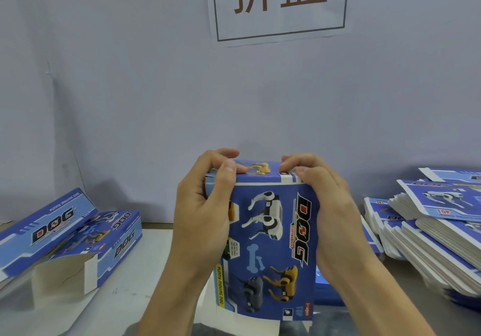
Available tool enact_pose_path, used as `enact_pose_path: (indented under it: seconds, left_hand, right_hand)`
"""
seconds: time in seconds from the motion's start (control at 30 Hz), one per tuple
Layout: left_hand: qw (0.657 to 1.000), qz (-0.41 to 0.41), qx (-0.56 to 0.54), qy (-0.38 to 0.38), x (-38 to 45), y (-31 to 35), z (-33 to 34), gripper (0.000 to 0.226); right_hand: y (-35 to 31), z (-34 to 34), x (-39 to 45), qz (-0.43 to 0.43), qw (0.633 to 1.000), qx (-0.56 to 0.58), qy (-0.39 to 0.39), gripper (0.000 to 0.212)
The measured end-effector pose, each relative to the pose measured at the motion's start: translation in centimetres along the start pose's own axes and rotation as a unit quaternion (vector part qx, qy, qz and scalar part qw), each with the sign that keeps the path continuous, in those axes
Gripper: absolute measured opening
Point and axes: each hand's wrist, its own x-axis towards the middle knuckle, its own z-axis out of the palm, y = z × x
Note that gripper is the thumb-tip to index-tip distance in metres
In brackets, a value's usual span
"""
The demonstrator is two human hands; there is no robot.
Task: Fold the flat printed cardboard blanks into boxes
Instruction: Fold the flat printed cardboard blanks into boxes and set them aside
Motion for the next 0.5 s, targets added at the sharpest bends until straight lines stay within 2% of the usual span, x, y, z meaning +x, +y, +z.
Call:
enact_pose_path:
  seconds: [0.1, 0.17, 0.23, 0.27, 0.33, 0.4, 0.5]
  left_hand:
    - [0.999, -0.011, -0.013, -0.027, 0.0, -0.1, -0.4, 0.016]
    - [0.996, -0.027, -0.047, -0.064, 0.1, 0.3, -1.0, 0.024]
    - [0.995, -0.02, -0.039, -0.094, 0.0, 0.5, -1.5, 0.03]
    - [0.995, -0.012, -0.027, -0.092, 0.0, 0.6, -1.6, 0.025]
    - [0.997, -0.01, -0.025, -0.079, 0.0, 0.5, -1.5, 0.013]
    - [0.997, -0.021, -0.031, -0.073, -0.1, 0.2, -1.4, 0.012]
    - [0.997, -0.022, -0.025, -0.069, 0.0, 0.2, -1.3, 0.01]
  right_hand:
    - [0.3, -0.4, 0.0, -0.002, 1.0, 0.017, 0.003, 0.013]
    - [0.3, -0.7, -0.2, -0.005, 0.998, 0.059, -0.016, 0.012]
    - [0.1, -0.7, -0.2, -0.005, 0.995, 0.086, -0.052, 0.031]
    - [0.1, -0.7, -0.2, -0.006, 0.995, 0.083, -0.056, 0.038]
    - [0.2, -0.7, -0.1, -0.003, 0.997, 0.069, -0.035, 0.031]
    - [0.3, -0.7, 0.1, 0.003, 0.998, 0.067, -0.012, 0.019]
    - [0.5, -0.7, 0.1, 0.003, 0.998, 0.067, -0.008, 0.023]
